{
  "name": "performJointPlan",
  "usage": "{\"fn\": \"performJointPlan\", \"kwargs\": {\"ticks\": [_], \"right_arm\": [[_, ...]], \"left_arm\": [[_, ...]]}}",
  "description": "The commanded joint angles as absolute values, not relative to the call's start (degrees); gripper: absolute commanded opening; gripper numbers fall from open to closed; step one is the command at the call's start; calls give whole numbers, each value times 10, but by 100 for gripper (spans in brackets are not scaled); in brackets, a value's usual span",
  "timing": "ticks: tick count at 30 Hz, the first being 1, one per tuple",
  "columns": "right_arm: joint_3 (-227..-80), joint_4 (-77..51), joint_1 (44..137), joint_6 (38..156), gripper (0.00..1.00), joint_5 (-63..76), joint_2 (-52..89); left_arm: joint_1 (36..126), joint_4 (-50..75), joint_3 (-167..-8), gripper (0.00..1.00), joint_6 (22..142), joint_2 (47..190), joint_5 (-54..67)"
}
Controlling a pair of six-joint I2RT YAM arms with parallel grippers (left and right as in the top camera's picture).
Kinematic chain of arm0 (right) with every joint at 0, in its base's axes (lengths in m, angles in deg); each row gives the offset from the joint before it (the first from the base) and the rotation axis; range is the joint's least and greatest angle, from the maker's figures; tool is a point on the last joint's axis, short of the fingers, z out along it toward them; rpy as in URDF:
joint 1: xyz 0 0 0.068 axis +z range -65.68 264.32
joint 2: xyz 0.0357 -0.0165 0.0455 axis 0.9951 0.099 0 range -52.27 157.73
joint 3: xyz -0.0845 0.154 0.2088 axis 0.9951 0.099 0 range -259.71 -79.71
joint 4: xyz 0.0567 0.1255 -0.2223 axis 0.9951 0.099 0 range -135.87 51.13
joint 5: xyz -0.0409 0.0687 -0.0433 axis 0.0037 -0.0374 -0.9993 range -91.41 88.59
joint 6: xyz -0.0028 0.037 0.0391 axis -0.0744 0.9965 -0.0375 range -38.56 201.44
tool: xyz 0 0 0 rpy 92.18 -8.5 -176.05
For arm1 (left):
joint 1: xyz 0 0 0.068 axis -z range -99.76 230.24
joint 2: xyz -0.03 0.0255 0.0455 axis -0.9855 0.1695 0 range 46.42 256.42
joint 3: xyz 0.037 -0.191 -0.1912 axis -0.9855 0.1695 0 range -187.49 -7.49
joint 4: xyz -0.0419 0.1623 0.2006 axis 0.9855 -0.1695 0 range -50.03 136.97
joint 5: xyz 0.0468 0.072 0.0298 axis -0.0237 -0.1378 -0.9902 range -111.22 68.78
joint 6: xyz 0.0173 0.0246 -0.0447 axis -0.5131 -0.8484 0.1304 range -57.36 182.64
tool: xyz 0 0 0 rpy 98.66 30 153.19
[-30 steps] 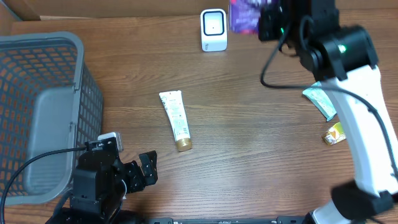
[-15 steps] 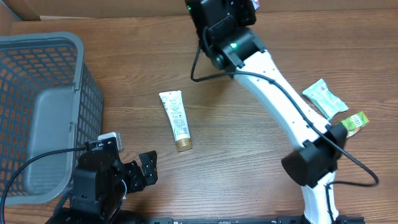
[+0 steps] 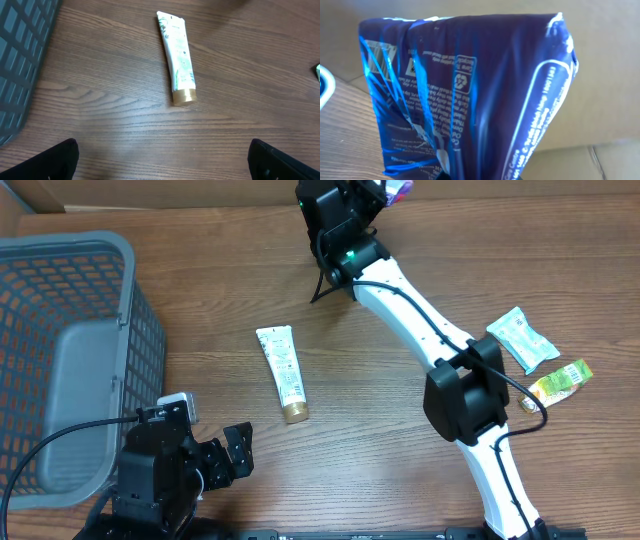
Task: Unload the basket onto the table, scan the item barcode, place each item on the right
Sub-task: 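Hold the purple pack over the scanner window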
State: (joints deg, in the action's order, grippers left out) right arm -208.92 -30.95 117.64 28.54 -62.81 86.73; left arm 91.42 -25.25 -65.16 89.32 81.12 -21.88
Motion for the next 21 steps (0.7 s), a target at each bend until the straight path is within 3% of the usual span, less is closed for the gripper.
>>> {"fn": "performJointPlan", "kwargs": {"ticks": [1, 21], "right_arm": [[-2102, -343, 1179, 209, 4, -617, 882], [-2053, -387, 1150, 210, 4, -600, 927]], "left_arm": [[917, -252, -651, 100, 897, 805, -218], [917, -252, -651, 100, 897, 805, -218]]}}
